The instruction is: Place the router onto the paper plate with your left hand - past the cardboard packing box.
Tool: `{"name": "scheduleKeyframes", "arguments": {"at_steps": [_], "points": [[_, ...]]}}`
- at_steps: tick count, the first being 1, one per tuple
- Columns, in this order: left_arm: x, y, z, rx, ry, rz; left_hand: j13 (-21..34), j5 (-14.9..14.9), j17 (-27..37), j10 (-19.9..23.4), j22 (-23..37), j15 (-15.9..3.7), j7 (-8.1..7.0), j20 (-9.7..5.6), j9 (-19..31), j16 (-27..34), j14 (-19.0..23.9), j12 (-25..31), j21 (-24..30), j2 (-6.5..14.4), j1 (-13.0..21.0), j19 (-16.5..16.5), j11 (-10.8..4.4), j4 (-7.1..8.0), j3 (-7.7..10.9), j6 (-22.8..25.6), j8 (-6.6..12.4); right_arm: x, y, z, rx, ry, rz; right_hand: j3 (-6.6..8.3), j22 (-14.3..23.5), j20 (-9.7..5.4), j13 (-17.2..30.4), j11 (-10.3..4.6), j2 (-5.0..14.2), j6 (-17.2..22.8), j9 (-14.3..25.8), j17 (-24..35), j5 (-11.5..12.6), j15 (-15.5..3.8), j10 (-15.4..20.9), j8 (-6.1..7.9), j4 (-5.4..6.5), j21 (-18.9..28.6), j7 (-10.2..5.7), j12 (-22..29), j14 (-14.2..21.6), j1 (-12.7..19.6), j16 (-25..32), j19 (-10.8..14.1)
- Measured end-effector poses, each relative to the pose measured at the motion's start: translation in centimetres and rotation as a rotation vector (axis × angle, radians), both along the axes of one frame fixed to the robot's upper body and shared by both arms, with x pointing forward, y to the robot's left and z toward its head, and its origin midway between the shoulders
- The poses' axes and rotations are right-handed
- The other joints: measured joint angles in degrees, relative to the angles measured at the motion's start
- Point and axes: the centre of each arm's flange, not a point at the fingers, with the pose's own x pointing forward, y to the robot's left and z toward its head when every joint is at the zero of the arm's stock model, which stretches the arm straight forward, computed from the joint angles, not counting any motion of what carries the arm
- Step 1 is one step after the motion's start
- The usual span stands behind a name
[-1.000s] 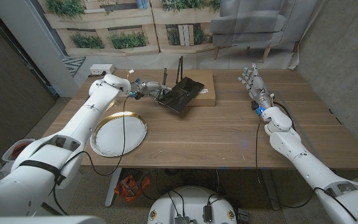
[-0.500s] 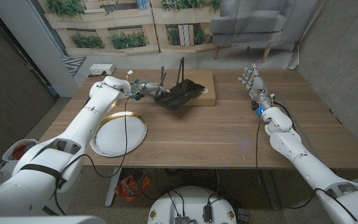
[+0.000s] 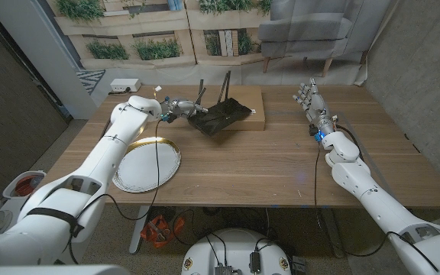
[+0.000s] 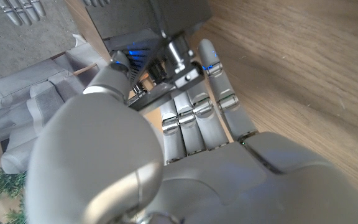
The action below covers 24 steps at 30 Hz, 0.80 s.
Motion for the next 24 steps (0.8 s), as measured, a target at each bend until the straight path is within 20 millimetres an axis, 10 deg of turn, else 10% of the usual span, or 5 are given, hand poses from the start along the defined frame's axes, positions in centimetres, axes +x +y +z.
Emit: {"name": "scheduleKeyframes", "arguments": {"at_steps": [24], "points": [[-1.03, 0.15, 0.10, -0.067, -0.105, -0.026, 2.7, -0.4, 0.9, 1.0, 0.0, -0.79, 0.80, -0.71, 1.4, 0.2, 1.5, 0.4, 2.1, 1.4, 2.8, -0.1, -0.23, 0.63, -0.03, 0.8, 0.89, 0.26, 0.40, 0.27, -0.014, -0.001, 0.007, 0.00, 0.0, 0.00, 0.0, 0.00, -0.23, 0.0, 0.0, 0.0, 0.0, 0.00, 0.0, 0.00, 0.00, 0.0, 0.00, 0.0, 0.0, -0.2, 0.0, 0.0]]}}
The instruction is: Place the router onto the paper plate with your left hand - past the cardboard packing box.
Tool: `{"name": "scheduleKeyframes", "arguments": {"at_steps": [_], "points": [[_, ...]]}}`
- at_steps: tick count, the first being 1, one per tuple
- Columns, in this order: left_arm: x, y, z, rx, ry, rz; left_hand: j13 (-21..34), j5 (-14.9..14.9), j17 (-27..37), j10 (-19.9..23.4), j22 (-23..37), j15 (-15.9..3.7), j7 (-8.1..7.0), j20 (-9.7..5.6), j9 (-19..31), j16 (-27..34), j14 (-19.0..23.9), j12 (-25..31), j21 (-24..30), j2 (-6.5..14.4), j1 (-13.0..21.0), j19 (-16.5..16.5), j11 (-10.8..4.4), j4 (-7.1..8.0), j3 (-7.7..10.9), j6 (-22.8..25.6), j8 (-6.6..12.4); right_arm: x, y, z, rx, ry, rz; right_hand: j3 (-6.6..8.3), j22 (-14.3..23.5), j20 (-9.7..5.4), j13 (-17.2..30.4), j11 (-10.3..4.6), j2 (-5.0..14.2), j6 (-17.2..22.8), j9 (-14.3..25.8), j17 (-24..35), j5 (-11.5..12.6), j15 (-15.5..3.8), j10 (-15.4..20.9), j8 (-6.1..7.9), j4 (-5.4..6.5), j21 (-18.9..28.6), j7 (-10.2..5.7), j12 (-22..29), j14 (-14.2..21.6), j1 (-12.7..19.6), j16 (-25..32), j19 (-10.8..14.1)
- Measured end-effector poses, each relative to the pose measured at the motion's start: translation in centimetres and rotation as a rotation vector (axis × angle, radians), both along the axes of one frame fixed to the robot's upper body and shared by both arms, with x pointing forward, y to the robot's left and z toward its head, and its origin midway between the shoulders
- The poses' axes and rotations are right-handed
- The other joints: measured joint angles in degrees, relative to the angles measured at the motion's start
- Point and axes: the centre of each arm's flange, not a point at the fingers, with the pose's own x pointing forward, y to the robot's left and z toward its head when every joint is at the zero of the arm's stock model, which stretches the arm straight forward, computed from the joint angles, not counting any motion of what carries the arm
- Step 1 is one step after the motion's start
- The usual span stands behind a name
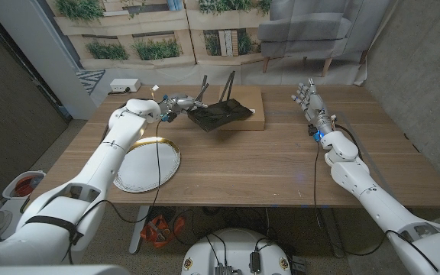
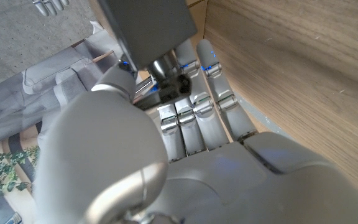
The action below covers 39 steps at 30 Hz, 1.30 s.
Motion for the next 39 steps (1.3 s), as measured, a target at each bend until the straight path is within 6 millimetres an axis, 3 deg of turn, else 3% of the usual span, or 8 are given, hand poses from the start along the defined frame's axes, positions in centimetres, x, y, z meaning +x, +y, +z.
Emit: {"name": "scheduleKeyframes", "arguments": {"at_steps": [12, 39], "points": [[-1.4, 0.6, -0.3, -0.021, -0.049, 0.015, 1.4, -0.1, 0.1, 0.1, 0.0, 0.21, 0.52, 0.02, 0.3, -0.3, 0.2, 0.0, 0.9, 1.5, 1.5, -0.4, -0.11, 0.25, -0.25, 0.7, 0.43, 0.1, 0.1, 0.0, -0.006, 0.000, 0.001, 0.00, 0.0, 0.00, 0.0, 0.00, 0.00, 0.0, 0.0, 0.0, 0.0, 0.00, 0.0, 0.00, 0.00, 0.0, 0.00, 0.0, 0.0, 0.0, 0.0, 0.0], [-4.9, 1.8, -1.0, -0.055, -0.150, 0.092, 3.0, -0.1, 0.2, 0.6, -0.1, 0.30, 0.42, -0.08, 0.4, -0.7, 0.5, 0.0, 2.5, 1.5, 1.5, -0.5, 0.01, 0.47, -0.49, 1.0, 0.41, -0.9, 0.9, 0.3, -0.027, -0.020, 0.023, 0.25, 0.0, 0.00, 0.0, 0.00, 0.00, 0.0, 0.0, 0.0, 0.0, 0.00, 0.0, 0.00, -0.25, 0.0, 0.00, 0.0, 0.0, 0.0, 0.0, 0.0]]}}
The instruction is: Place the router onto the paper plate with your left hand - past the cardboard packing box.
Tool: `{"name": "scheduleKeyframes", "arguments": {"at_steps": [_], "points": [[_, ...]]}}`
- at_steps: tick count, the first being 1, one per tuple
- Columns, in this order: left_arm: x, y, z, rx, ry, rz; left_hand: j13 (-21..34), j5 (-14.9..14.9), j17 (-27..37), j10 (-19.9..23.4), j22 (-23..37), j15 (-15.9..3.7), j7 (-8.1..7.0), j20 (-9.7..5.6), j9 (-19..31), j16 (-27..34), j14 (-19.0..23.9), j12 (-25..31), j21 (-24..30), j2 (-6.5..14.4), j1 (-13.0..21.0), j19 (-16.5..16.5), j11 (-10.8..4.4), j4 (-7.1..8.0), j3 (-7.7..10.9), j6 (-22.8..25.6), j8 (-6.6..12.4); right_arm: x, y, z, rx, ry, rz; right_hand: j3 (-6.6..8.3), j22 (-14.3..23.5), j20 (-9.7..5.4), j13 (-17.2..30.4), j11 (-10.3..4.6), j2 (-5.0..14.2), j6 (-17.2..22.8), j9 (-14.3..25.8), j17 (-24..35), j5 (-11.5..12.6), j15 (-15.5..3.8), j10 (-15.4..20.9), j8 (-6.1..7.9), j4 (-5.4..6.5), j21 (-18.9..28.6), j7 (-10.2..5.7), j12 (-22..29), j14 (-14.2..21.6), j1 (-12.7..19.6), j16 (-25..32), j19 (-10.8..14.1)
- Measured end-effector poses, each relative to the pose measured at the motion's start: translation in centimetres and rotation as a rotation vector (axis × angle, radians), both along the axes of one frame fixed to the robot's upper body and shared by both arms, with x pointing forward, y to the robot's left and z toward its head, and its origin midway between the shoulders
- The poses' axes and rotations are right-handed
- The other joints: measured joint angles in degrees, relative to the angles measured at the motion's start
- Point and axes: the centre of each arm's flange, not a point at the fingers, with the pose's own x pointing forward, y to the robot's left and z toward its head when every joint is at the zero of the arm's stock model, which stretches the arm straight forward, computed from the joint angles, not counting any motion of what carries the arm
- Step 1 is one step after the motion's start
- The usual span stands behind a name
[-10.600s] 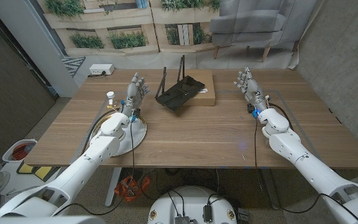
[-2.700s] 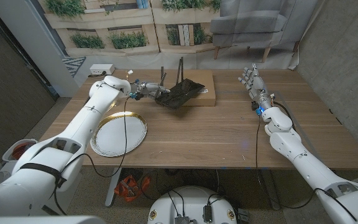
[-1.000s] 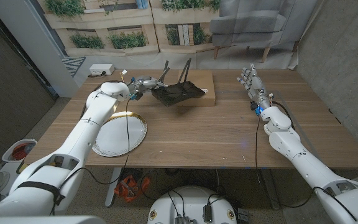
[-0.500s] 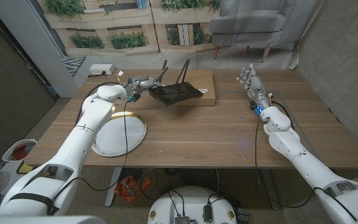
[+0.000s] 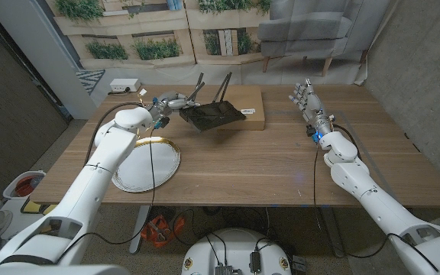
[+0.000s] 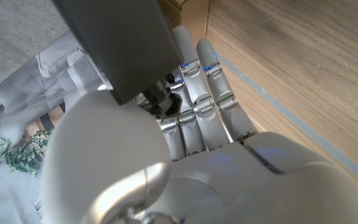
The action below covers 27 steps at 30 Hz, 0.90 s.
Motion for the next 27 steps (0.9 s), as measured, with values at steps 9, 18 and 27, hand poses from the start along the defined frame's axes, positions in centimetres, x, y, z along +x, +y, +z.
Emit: {"name": "scheduleKeyframes", "arguments": {"at_steps": [9, 18, 27], "points": [[-2.6, 0.2, -0.7, 0.001, -0.050, 0.026, 0.5, 0.0, 0.0, 0.0, -0.1, 0.19, 0.00, 0.31, -0.1, -0.5, 0.2, 0.0, 0.6, 0.6, 0.6, -0.3, 0.00, 0.00, 0.00, 0.0, 0.00, -0.3, 0.1, 0.2, -0.008, -0.006, 0.011, 0.00, 0.0, 0.00, 0.0, 0.00, 0.00, 0.0, 0.0, 0.0, 0.0, 0.00, 0.0, 0.00, 0.00, 0.0, 0.00, 0.0, 0.0, 0.0, 0.0, 0.0], [-4.2, 0.6, -1.0, -0.006, -0.083, 0.071, 1.0, 0.0, 0.0, 0.3, -0.1, 0.33, 0.12, 0.20, -0.3, -0.5, 0.3, 0.0, 1.1, 0.6, 0.6, -0.4, 0.30, 0.00, -0.01, 0.1, 0.00, -0.3, 0.2, 0.6, -0.019, -0.012, 0.024, 0.00, 0.0, 0.00, 0.0, 0.00, 0.00, 0.0, 0.0, 0.0, 0.0, 0.00, 0.0, 0.00, 0.00, 0.0, 0.00, 0.0, 0.0, 0.0, 0.0, 0.0], [-5.6, 0.9, -1.2, -0.006, -0.103, 0.105, 1.6, 0.0, 0.0, 0.3, -0.1, 0.44, 0.22, 0.52, -0.4, -0.5, 0.4, 0.0, 1.7, 0.9, 1.2, -0.7, 0.30, 0.00, -0.01, 0.2, -0.01, -0.2, 0.4, 0.9, -0.028, -0.016, 0.033, 0.00, 0.0, 0.00, 0.0, 0.00, 0.00, 0.0, 0.0, 0.0, 0.0, 0.00, 0.0, 0.00, 0.00, 0.0, 0.00, 0.0, 0.0, 0.0, 0.0, 0.0]]}}
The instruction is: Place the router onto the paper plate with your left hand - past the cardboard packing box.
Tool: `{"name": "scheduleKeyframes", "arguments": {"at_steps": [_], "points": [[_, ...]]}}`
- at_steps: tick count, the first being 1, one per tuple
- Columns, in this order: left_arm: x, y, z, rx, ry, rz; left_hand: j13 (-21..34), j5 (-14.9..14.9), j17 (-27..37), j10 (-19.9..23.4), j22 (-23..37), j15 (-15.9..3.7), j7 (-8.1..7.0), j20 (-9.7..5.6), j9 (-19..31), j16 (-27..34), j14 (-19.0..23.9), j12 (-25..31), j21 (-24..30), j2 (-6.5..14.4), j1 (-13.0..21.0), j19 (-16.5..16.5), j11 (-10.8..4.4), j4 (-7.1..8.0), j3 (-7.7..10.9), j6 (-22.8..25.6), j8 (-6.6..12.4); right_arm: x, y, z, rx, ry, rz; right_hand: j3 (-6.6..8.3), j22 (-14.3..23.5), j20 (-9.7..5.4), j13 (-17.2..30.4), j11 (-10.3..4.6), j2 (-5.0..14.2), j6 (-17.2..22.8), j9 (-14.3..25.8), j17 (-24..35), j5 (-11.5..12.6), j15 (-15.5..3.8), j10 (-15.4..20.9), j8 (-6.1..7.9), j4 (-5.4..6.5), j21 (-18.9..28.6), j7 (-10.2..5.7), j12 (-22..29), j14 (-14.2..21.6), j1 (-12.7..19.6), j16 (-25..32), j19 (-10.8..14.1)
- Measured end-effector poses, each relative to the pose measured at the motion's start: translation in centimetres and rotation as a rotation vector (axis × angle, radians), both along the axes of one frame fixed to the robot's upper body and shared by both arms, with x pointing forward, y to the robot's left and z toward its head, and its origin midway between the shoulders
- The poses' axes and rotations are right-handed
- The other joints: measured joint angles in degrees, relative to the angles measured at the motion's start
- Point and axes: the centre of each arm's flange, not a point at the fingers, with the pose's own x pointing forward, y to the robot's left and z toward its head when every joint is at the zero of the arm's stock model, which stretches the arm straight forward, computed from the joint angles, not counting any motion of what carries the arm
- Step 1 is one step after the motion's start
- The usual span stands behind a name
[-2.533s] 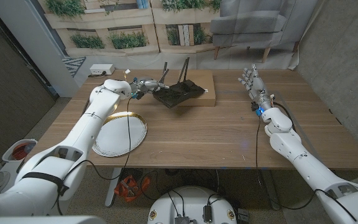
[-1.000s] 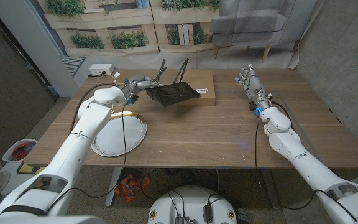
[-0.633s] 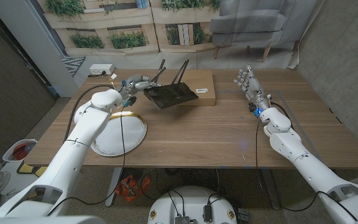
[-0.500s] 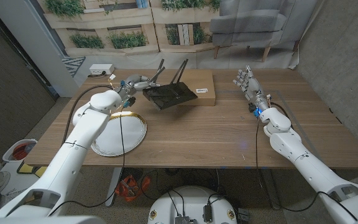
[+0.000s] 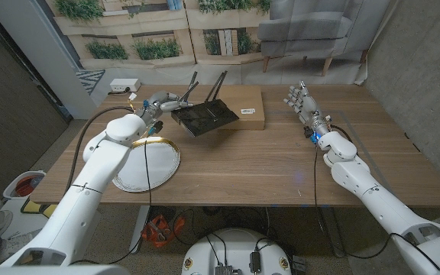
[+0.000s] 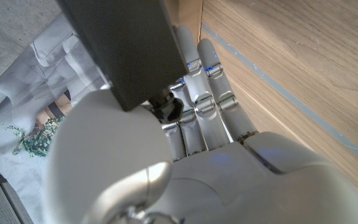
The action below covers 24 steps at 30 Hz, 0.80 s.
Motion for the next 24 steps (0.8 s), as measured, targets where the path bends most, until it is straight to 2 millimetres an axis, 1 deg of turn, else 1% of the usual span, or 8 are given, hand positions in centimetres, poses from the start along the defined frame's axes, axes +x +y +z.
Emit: {"name": "scheduleKeyframes", "arguments": {"at_steps": [13, 18, 24], "points": [[-1.7, 0.5, 0.1, 0.012, -0.006, 0.047, 0.7, 0.0, 0.0, 0.0, -0.3, 0.17, 0.00, 0.00, 0.0, -0.3, 0.2, 0.0, 0.9, -0.1, 0.2, 0.0, 0.00, 0.00, 0.00, 0.0, 0.00, 0.2, 0.4, 0.5, -0.009, -0.007, 0.004, 0.00, 0.0, 0.00, 0.0, 0.00, 0.00, 0.0, 0.0, 0.0, 0.0, 0.00, 0.0, 0.00, 0.00, 0.0, 0.00, 0.0, 0.0, 0.0, 0.0, 0.0], [-2.5, 0.9, 0.1, 0.013, -0.007, 0.066, 0.8, 0.0, 0.0, 0.3, -0.3, 0.19, 0.03, -0.01, 0.0, -0.3, 0.2, 0.0, 1.1, -0.2, 0.2, 0.0, 0.30, 0.00, 0.00, 0.0, 0.00, 0.2, 0.7, 0.7, -0.011, -0.011, 0.006, 0.00, 0.0, 0.00, 0.0, 0.00, -0.01, 0.0, 0.0, 0.0, 0.0, -0.32, 0.0, 0.00, 0.00, 0.0, 0.00, 0.0, 0.3, 0.0, 0.0, 0.0], [-3.3, 1.4, 0.1, 0.015, -0.017, 0.084, 1.2, 0.0, 0.0, 0.3, -0.3, 0.28, 0.20, -0.01, -0.1, -0.5, 0.3, 0.0, 1.5, -0.2, 0.2, 0.0, 0.30, 0.00, 0.00, 0.2, 0.00, 0.2, 0.9, 1.0, -0.010, -0.018, 0.004, 0.00, 0.0, -0.12, 0.0, 0.00, -0.24, 0.0, 0.0, 0.0, 0.0, -0.32, 0.0, 0.00, 0.00, 0.0, 0.00, 0.0, 0.3, -0.2, 0.0, 0.1]]}}
